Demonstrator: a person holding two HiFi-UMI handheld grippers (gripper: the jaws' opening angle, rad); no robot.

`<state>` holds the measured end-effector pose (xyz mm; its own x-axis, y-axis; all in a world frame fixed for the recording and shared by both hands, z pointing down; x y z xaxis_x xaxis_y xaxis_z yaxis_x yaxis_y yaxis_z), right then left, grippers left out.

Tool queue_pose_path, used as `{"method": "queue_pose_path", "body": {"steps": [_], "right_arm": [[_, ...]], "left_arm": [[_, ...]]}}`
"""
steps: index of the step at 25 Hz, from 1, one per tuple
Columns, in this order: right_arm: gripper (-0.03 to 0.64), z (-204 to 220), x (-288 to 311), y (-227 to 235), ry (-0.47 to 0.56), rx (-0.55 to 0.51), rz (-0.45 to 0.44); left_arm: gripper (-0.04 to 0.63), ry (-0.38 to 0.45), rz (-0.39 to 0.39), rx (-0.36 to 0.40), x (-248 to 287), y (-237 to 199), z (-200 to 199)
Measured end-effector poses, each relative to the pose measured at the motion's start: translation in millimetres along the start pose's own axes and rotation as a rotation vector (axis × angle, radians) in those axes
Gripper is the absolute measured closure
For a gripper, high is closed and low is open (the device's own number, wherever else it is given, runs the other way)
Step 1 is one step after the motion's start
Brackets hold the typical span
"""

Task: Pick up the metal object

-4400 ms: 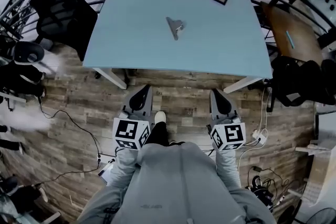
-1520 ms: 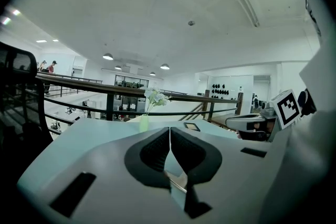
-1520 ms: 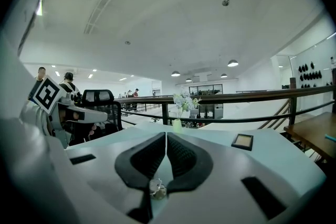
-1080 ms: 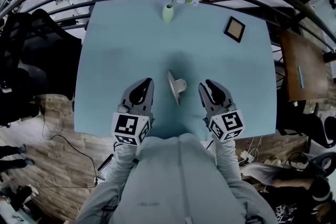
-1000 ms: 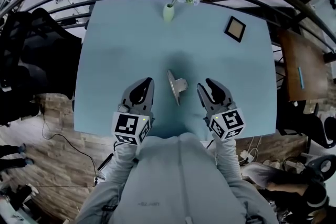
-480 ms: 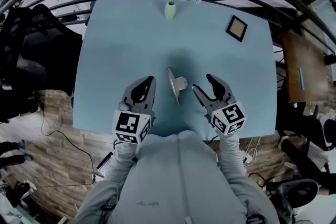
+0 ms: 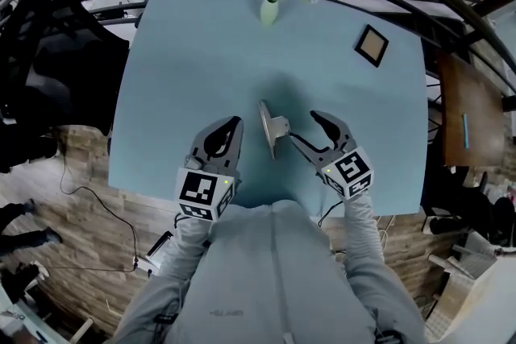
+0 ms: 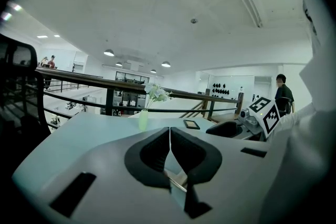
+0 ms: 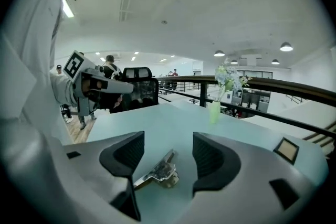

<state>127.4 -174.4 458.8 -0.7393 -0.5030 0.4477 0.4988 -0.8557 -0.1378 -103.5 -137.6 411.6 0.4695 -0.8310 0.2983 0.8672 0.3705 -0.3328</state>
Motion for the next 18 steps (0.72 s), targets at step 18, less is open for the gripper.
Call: {"method": "queue_pose_path", "body": {"steps": [18], "right_arm": [[0.316,44.8,62.4,-1.6,-0.245,-0.342,-0.364]], "left_arm": [[0.566,-0.037,-0.048,-0.031,13.8,-4.9,10.8]]}}
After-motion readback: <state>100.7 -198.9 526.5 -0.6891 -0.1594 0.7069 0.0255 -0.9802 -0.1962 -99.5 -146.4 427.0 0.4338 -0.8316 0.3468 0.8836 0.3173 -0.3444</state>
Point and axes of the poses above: the fingertips, and each gripper's own axes: x forward along the fingers, y to its right, z out of its underside, the point moved 8 cm from there along -x, backward along the fingers, and after that the axes turned 10 degrees about -x, right-handed, at the moved point
